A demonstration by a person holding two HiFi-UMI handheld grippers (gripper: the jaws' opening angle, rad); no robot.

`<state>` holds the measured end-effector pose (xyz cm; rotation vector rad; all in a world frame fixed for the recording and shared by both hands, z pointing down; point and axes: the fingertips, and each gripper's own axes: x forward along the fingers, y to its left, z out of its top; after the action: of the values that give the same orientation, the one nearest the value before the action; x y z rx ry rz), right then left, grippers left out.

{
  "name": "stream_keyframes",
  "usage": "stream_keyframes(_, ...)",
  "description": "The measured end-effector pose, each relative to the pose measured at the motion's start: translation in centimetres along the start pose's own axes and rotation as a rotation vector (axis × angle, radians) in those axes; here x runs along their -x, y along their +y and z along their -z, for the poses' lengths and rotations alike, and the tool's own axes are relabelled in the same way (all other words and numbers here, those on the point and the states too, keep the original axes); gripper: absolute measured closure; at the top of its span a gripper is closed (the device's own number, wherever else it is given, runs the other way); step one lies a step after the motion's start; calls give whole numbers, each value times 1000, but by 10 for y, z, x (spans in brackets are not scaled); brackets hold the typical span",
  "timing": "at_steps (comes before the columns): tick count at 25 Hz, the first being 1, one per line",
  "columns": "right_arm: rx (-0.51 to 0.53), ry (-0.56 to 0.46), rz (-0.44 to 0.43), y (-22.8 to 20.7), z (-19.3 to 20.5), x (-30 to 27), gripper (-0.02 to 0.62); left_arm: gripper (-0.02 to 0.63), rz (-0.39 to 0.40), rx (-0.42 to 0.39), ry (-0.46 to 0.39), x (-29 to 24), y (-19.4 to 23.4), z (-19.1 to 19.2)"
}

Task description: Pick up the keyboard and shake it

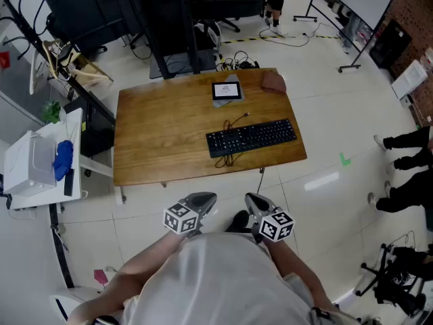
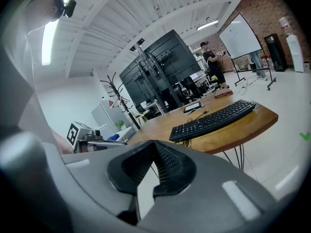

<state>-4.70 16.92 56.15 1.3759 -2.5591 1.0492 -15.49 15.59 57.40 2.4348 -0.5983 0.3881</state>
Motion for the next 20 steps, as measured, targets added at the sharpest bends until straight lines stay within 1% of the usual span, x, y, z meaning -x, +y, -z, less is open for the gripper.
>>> stream_keyframes(3,44,-20,-13,-37,-36,2,594,607,-4,-32,-34,-44,2,-37)
stream_keyframes(6,64,-26,-33,-64,-60,6,594,607,-28,-40,-50,-72,5,-60)
stream_keyframes(10,72,-15,-43,-92,-72,11,594,607,-52,-14,-49,-92,1,-68)
stream_keyframes(15,57,-26,-41,-105,-78,5,594,607,-55,-4,-5,-98,5,-65)
stream_keyframes(20,26,-24,-11,-117,-82,7,594,607,-32,-9,18,-112,6,-75)
